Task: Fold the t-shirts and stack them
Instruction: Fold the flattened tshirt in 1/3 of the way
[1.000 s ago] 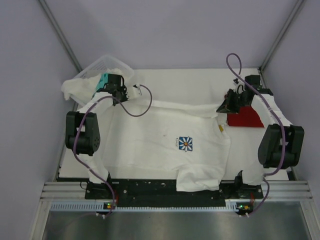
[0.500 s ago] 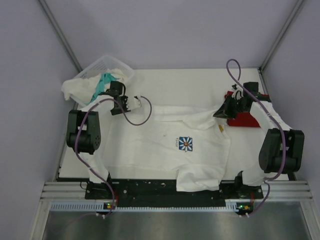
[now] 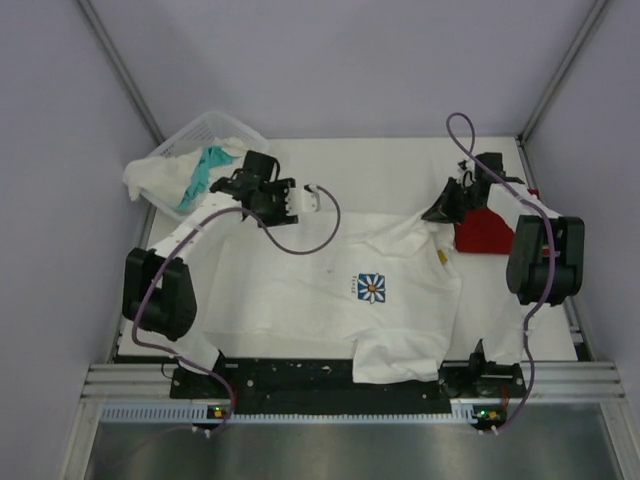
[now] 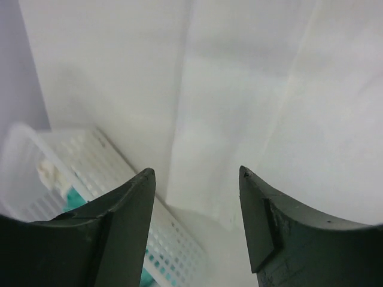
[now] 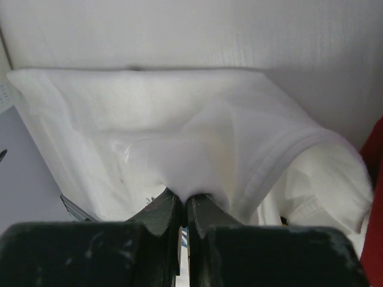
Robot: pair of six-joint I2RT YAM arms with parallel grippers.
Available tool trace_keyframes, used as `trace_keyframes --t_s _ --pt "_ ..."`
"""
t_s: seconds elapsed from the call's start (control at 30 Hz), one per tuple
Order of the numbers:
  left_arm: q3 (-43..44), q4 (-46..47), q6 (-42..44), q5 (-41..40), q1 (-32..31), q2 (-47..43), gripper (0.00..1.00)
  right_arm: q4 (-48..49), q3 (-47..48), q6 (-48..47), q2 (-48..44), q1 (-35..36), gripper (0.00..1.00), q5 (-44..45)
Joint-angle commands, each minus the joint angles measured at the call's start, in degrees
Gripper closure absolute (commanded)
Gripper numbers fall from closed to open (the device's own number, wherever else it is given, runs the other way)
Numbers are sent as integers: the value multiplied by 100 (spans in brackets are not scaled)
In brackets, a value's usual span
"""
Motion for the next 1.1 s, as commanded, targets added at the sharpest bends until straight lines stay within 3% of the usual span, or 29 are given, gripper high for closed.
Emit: trace_keyframes --t_s 0.0,0.13,0.27,0.47,0.77,1.07 --pt "360 -90 -397 941 -1435 -263 41 360 301 247 251 52 100 216" --pt "553 771 -1074 1082 -2525 342 45 466 275 379 463 79 100 251" --pt "1097 1405 -1408 924 -3028 1195 42 642 152 485 480 140 100 251" --pt "2099 1327 -1568 1100 -3081 2355 40 660 -59 327 384 193 100 392" --pt "2513 993 -1338 1056 -3319 3050 42 730 -85 274 358 202 100 331" --pt "2505 624 -1216 1020 -3328 3130 66 712 -164 221 103 210 100 339"
